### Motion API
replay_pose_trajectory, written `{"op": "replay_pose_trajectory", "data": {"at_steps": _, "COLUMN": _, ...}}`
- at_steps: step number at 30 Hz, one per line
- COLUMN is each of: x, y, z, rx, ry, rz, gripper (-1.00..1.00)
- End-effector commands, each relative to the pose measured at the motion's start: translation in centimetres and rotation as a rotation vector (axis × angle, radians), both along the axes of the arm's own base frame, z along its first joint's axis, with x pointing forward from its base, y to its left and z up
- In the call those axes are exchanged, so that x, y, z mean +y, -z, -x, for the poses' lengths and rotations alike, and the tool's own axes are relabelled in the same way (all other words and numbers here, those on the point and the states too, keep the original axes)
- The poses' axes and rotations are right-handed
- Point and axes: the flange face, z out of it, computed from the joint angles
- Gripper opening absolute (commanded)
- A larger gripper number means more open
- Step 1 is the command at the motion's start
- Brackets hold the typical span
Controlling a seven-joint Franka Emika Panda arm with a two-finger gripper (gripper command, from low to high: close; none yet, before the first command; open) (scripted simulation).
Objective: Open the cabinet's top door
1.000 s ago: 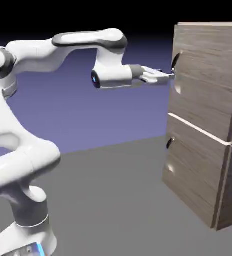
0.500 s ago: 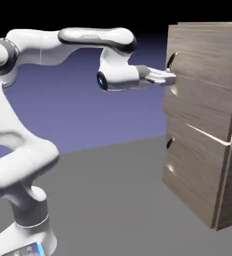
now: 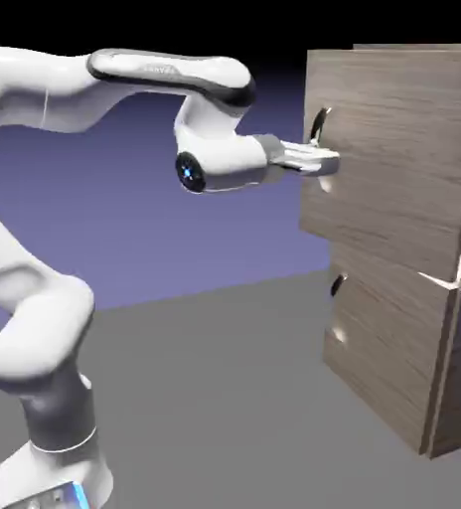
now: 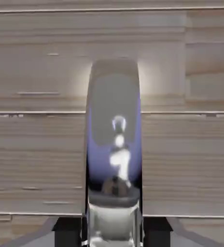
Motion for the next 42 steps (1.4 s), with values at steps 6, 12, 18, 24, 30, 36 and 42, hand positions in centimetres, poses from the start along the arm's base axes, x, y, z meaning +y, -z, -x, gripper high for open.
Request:
{"op": "replay_pose_trajectory", "data": {"at_steps": 6, "x": -3.1, "y": 0.0, "z": 2.8, "rx": 0.0, "ry": -0.129, "rz": -0.002, "gripper": -1.0}}
{"op": "replay_pose_trajectory", "data": {"at_steps": 12, "x": -6.7, "y": 0.0, "z": 5.2, "rx": 0.0, "ry": -0.267, "rz": -0.002, "gripper": -1.0}}
{"op": "replay_pose_trajectory", "data": {"at_steps": 18, "x": -11.1, "y": 0.0, "z": 7.4, "rx": 0.001, "ry": -0.419, "rz": -0.002, "gripper": -1.0}}
{"op": "replay_pose_trajectory", "data": {"at_steps": 24, "x": -15.9, "y": 0.0, "z": 8.8, "rx": 0.001, "ry": -0.575, "rz": -0.002, "gripper": -1.0}}
{"op": "replay_pose_trajectory", "data": {"at_steps": 30, "x": -20.9, "y": 0.0, "z": 9.5, "rx": 0.001, "ry": -0.731, "rz": -0.002, "gripper": -1.0}}
{"op": "replay_pose_trajectory", "data": {"at_steps": 36, "x": -25.7, "y": 0.0, "z": 9.5, "rx": 0.001, "ry": -0.882, "rz": -0.002, "gripper": -1.0}}
{"op": "replay_pose_trajectory", "data": {"at_steps": 42, "x": -30.0, "y": 0.0, "z": 8.8, "rx": 0.001, "ry": -1.017, "rz": -0.002, "gripper": -1.0}}
